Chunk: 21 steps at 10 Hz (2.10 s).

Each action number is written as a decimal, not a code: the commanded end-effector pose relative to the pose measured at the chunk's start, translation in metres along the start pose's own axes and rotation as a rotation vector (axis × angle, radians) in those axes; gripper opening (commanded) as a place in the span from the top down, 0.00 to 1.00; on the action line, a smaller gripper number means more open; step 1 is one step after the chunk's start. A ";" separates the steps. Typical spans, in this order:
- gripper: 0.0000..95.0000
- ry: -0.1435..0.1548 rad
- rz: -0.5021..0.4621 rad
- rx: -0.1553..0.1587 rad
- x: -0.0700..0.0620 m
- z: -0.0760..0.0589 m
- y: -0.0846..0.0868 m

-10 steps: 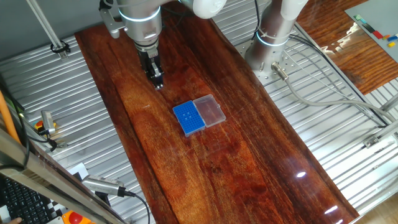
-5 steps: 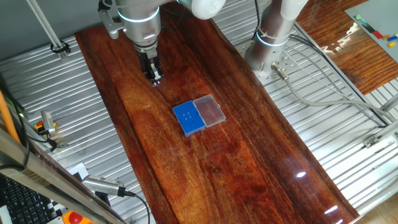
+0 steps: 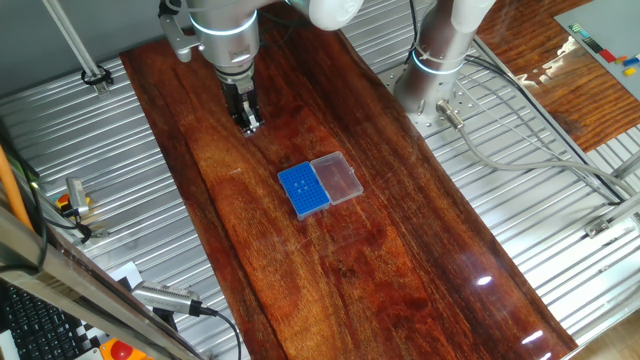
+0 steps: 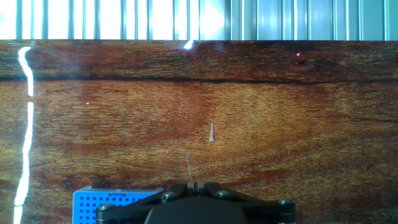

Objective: Insert a small pipette tip into the holder for small pipette tips

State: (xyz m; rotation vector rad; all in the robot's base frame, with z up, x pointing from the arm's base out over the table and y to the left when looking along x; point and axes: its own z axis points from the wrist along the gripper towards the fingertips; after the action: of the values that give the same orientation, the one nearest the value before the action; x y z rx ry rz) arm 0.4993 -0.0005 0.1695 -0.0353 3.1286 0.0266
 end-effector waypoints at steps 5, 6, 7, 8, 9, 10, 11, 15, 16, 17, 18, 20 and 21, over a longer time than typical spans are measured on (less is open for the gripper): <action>1.00 0.001 -0.002 0.002 -0.001 0.000 0.001; 1.00 0.001 -0.003 0.001 -0.001 0.000 0.001; 1.00 0.001 -0.003 0.001 -0.001 0.000 0.001; 1.00 0.001 -0.002 0.001 -0.001 0.000 0.001; 1.00 0.001 -0.005 0.001 0.000 0.000 0.001; 1.00 0.001 -0.012 0.000 0.000 0.000 0.001; 1.00 0.003 -0.038 0.000 0.000 0.000 0.001; 1.00 0.025 -0.069 0.002 -0.001 0.007 -0.001; 1.00 0.024 -0.071 0.000 -0.002 0.012 -0.001; 1.00 0.023 -0.071 0.000 -0.003 0.018 -0.002; 1.00 0.023 -0.072 0.001 -0.003 0.026 -0.003; 1.00 0.022 -0.079 0.002 -0.003 0.027 -0.003; 1.00 0.023 -0.083 0.003 -0.002 0.027 -0.003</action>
State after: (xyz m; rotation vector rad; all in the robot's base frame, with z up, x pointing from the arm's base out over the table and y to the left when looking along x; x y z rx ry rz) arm 0.5012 -0.0031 0.1435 -0.1702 3.1452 0.0188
